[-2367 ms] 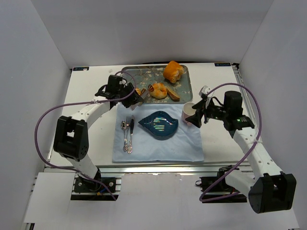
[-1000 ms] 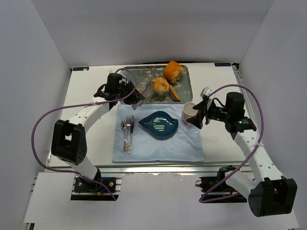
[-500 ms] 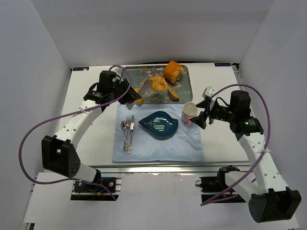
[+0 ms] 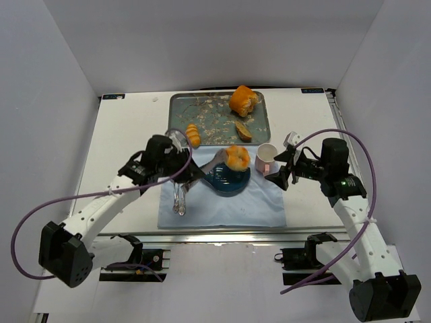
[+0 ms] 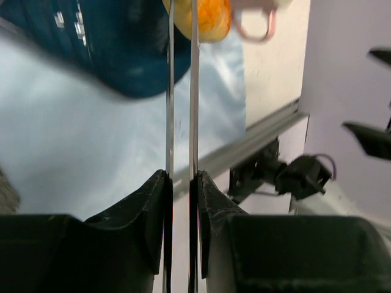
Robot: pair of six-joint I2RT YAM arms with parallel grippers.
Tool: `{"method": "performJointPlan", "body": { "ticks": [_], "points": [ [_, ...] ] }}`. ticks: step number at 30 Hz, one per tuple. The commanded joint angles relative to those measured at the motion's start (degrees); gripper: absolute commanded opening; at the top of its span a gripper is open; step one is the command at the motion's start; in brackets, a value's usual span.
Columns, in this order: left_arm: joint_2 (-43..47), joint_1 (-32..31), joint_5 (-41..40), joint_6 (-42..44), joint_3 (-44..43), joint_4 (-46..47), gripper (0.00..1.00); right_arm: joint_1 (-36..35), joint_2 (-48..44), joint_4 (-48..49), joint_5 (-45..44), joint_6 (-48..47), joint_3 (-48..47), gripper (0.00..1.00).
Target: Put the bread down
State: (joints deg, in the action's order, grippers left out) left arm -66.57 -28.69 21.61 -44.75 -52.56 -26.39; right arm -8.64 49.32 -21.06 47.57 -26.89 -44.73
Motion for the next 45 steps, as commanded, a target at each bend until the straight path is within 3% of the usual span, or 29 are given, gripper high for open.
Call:
{"method": "performJointPlan", "body": {
  "ticks": [1,8,17,21,23,26,29,35,45],
  "points": [
    [6.1,-2.9,-1.5,-3.2,3.2,4.2,0.00,0.2,-1.8,2.3,1.1,-0.1,0.6,0.80],
    [11.8,-4.3,-4.4,-3.4,5.6,-0.1,0.00,0.2,-1.6,-0.4,1.4,-2.7,-0.9,0.80],
    [9.0,-4.3,-6.2,-1.0,8.1,-0.4,0.02,0.2,-1.8,0.3,1.4,-1.4,-1.1,0.80],
    [7.8,-4.3,-7.0,-0.4,8.1,-0.2,0.14,0.2,-2.3,-0.1,1.4,-1.4,-1.0,0.80],
    [7.9,-4.3,-8.1,-0.2,7.5,-0.8,0.30,0.2,-2.5,-0.1,1.4,-1.3,-0.8,0.80],
    [9.0,-4.3,-8.9,-0.2,7.1,-1.2,0.43,0.2,-2.9,0.0,1.3,-1.1,-0.6,0.80],
    [9.9,-4.3,-8.8,-0.1,7.2,-1.7,0.47,0.2,-3.1,-0.3,1.3,-1.2,-0.6,0.80],
    [11.9,-4.3,-8.5,0.1,7.4,-4.0,0.51,0.2,-3.0,-0.5,1.5,-1.2,-1.0,0.81],
    [14.2,-4.3,-11.8,1.5,4.0,-9.0,0.49,0.2,-3.1,-0.9,1.7,-1.2,-1.1,0.81]
  ]
}}
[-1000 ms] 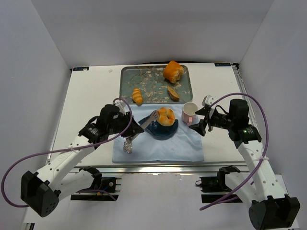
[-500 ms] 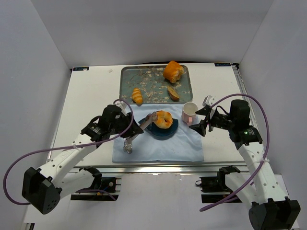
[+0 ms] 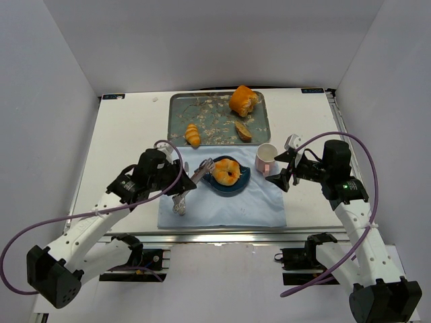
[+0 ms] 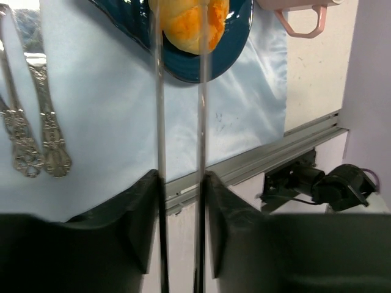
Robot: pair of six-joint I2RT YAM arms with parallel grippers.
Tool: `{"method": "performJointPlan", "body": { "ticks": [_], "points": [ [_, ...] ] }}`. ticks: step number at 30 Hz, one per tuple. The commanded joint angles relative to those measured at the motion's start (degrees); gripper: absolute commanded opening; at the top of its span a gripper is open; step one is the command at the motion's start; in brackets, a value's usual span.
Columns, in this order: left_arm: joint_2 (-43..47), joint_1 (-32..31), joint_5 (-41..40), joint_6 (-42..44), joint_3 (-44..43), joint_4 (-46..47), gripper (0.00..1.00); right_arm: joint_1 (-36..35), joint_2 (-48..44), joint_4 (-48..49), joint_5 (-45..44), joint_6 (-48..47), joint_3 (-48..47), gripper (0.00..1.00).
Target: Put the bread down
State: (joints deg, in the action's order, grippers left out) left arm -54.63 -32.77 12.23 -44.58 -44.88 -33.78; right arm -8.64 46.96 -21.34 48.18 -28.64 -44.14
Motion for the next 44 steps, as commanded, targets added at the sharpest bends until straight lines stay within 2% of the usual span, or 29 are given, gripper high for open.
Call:
{"method": "performJointPlan", "body": {
  "ticks": [1,3,4,5,8,9,10,12,13,14,15,18,22,26,27,28,32,37,38,39,41,44],
  "points": [
    [2.3,-0.2,-3.3,1.6,-4.6,-2.2,0.43,0.2,-0.8,-0.6,1.1,0.4,-1.7,0.81],
    [2.3,-0.1,-7.8,3.1,-7.8,-5.1,0.31,0.2,-0.9,-0.8,1.3,0.2,-1.7,0.81],
    [2.2,0.0,-9.8,3.7,-8.9,-6.1,0.21,0.2,-0.8,-0.9,1.3,0.0,-1.9,0.81],
    [2.1,0.1,-14.6,4.4,-11.2,-8.3,0.19,0.2,-0.7,-1.0,1.4,-0.1,-2.0,0.80],
    [0.9,2.9,-21.4,8.2,-14.3,-12.8,0.12,0.2,-0.4,-1.3,1.4,-0.9,-2.3,0.81],
    [0.4,4.7,-21.5,11.2,-14.5,-13.1,0.11,0.2,-0.2,-1.3,1.2,-1.0,-2.3,0.80],
    [-1.1,9.4,-21.2,13.3,-14.4,-13.4,0.11,0.2,0.0,-1.4,1.1,-1.4,-2.4,0.81],
    [-3.1,15.5,-19.5,19.8,-12.5,-13.6,0.16,0.2,0.9,-1.7,0.1,-1.8,-2.7,0.81],
    [-4.3,20.8,-18.8,22.5,-11.6,-12.7,0.18,0.1,1.5,-1.6,-0.5,-1.9,-3.0,0.80],
    [-6.6,22.6,-18.4,25.3,-10.8,-10.2,0.22,0.0,2.5,-1.6,-1.4,-1.6,-3.5,0.80],
    [-7.7,24.0,-18.3,32.5,-9.3,-8.5,0.27,0.0,3.0,-0.8,-4.6,-0.5,-3.6,0.80],
    [-11.5,25.7,-22.3,38.8,-5.1,1.1,0.55,-0.2,6.0,0.2,-9.3,1.3,-5.4,0.80],
    [-20.1,30.6,-19.4,40.9,-2.2,6.3,0.57,-0.3,8.4,0.0,-11.4,1.3,-7.7,0.81],
    [-23.8,32.7,-18.6,41.8,-0.5,10.1,0.60,-0.3,8.9,1.9,-11.7,2.2,-8.2,0.86],
    [-24.8,35.1,-18.2,42.2,-0.6,10.2,0.61,-0.4,9.1,2.4,-11.9,3.3,-8.3,0.86],
    [-25.3,35.7,-17.9,42.2,-1.3,10.0,0.62,-0.5,9.5,2.6,-12.2,4.4,-8.5,0.89],
    [-28.1,37.3,-15.7,42.3,-3.8,6.8,0.68,-0.8,12.1,3.1,-15.4,9.1,-10.1,0.89],
    [-27.1,38.3,-15.4,41.6,-5.2,5.0,0.71,-2.6,15.7,-0.1,-27.9,14.5,-14.5,0.89],
    [-25.6,38.4,-15.4,41.2,-5.5,4.8,0.75,-2.7,16.8,-0.6,-29.4,16.1,-16.3,0.89],
    [-24.7,38.4,-14.9,40.5,-6.3,4.4,0.93,-2.7,17.1,-1.1,-31.6,16.7,-17.0,0.89],
    [-21.3,38.5,-14.3,39.5,-7.2,3.0,0.97,-2.6,17.6,-1.2,-32.7,17.5,-18.2,0.89],
    [-16.7,38.5,-12.3,36.3,-8.6,1.4,0.98,-2.7,17.2,0.0,-31.8,17.5,-18.1,0.90]
  ]
}}
